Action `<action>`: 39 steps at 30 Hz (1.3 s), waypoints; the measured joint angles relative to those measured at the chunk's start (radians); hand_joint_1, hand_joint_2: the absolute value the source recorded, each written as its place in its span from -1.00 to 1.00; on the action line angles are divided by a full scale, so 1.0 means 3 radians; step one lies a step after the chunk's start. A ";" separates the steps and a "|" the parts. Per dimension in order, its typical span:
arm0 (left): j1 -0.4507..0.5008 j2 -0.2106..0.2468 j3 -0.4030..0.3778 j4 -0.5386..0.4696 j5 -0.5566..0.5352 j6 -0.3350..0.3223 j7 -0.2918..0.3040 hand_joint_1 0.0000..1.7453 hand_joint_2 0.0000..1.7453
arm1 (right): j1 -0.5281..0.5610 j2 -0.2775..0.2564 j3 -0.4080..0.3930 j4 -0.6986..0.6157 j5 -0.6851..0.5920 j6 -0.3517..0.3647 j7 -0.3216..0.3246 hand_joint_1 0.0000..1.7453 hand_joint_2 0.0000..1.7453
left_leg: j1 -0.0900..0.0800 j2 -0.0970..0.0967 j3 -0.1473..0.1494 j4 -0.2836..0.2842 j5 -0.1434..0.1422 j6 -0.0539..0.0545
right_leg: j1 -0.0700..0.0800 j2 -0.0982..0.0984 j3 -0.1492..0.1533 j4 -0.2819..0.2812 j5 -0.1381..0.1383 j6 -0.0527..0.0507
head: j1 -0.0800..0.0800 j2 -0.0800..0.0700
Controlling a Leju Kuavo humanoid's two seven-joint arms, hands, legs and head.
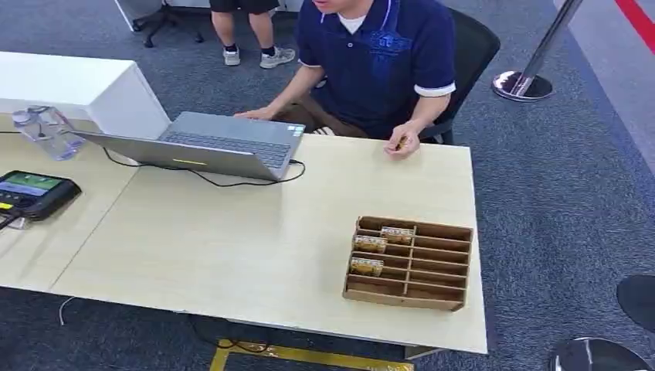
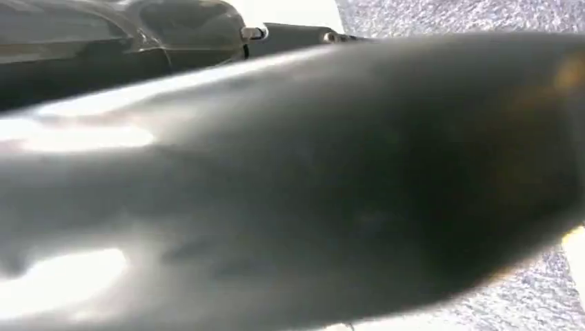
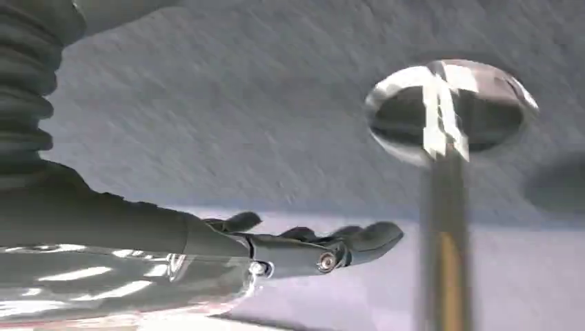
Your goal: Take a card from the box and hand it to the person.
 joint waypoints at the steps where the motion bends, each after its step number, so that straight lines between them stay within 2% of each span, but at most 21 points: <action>1: 0.0000 -0.0001 0.0001 0.0000 0.0001 0.0000 0.0000 -1.00 -1.00 | 0.0072 0.0030 0.0019 -0.0279 0.0095 0.0135 0.0161 -1.00 1.00 | 0.0000 -0.0002 -0.0002 0.0000 0.0000 0.0000 | 0.0000 -0.0003 0.0000 0.0000 0.0000 0.0000 | 0.0000 0.0000; 3: 0.0005 -0.0005 0.0001 0.0000 0.0004 0.0000 0.0006 -1.00 -1.00 | 0.0184 0.0106 0.0028 -0.0845 0.0175 0.0215 0.0266 -1.00 1.00 | 0.0001 -0.0001 -0.0001 -0.0001 0.0000 0.0000 | 0.0000 -0.0002 -0.0003 0.0001 0.0000 -0.0001 | -0.0002 0.0000; 5: 0.0002 -0.0006 0.0001 0.0000 0.0004 0.0000 0.0010 -1.00 -1.00 | 0.0221 0.0129 0.0028 -0.1126 0.0186 0.0210 0.0266 -1.00 1.00 | 0.0004 0.0002 0.0001 -0.0001 -0.0002 -0.0003 | 0.0004 0.0003 -0.0003 0.0001 -0.0001 -0.0001 | -0.0001 0.0000; 9: 0.0003 -0.0015 0.0001 0.0000 0.0013 0.0005 0.0000 -1.00 -1.00 | 0.0363 0.0200 0.0084 -0.1557 0.0328 0.0017 0.0090 -1.00 1.00 | 0.0003 0.0000 -0.0003 -0.0001 -0.0001 -0.0002 | 0.0004 0.0000 -0.0002 0.0001 -0.0001 -0.0002 | 0.0000 0.0000; 11: 0.0004 -0.0017 0.0003 0.0000 0.0027 0.0005 -0.0019 -1.00 -1.00 | 0.0535 0.0297 0.0205 -0.2125 0.0603 0.0141 0.0205 -1.00 1.00 | 0.0003 0.0000 -0.0008 -0.0002 -0.0001 -0.0003 | 0.0004 0.0000 -0.0002 0.0002 -0.0002 -0.0002 | 0.0001 0.0000; 15: 0.0005 -0.0024 0.0003 0.0000 0.0040 0.0003 -0.0036 -1.00 -1.00 | 0.0896 0.0463 0.0677 -0.3416 0.0989 0.0172 0.0411 -1.00 1.00 | 0.0004 0.0001 -0.0004 -0.0003 -0.0002 -0.0003 | 0.0004 0.0003 -0.0004 0.0002 -0.0003 -0.0004 | 0.0000 0.0000; 20: 0.0010 -0.0025 0.0004 0.0000 0.0041 -0.0011 -0.0051 -1.00 -1.00 | 0.1180 0.0441 0.1415 -0.4341 0.1229 0.0001 0.0564 -1.00 1.00 | 0.0005 0.0001 -0.0008 -0.0003 -0.0001 -0.0004 | 0.0005 0.0002 -0.0003 0.0002 -0.0003 -0.0004 | 0.0000 0.0000; 23: 0.0007 -0.0027 0.0004 0.0000 0.0050 -0.0020 -0.0071 -1.00 -1.00 | 0.1223 0.0378 0.1816 -0.4593 0.1300 0.0013 0.0616 -1.00 1.00 | 0.0004 0.0002 0.0000 -0.0003 -0.0001 -0.0004 | 0.0005 0.0003 -0.0003 0.0002 -0.0003 -0.0004 | -0.0001 0.0000; 27: 0.0011 -0.0025 0.0005 0.0000 0.0050 -0.0022 -0.0076 -1.00 -1.00 | 0.1256 0.0342 0.2062 -0.4744 0.1303 0.0016 0.0633 -1.00 1.00 | 0.0003 0.0001 -0.0001 -0.0003 0.0000 -0.0004 | 0.0004 0.0001 -0.0002 0.0002 -0.0003 -0.0004 | 0.0000 0.0000; 39: 0.0010 -0.0027 0.0006 0.0000 0.0050 -0.0022 -0.0078 -1.00 -1.00 | 0.1277 0.0295 0.2222 -0.4834 0.1303 0.0016 0.0643 -1.00 1.00 | 0.0004 0.0001 -0.0001 -0.0003 0.0000 -0.0004 | 0.0004 0.0002 -0.0003 0.0002 -0.0003 -0.0004 | -0.0001 0.0000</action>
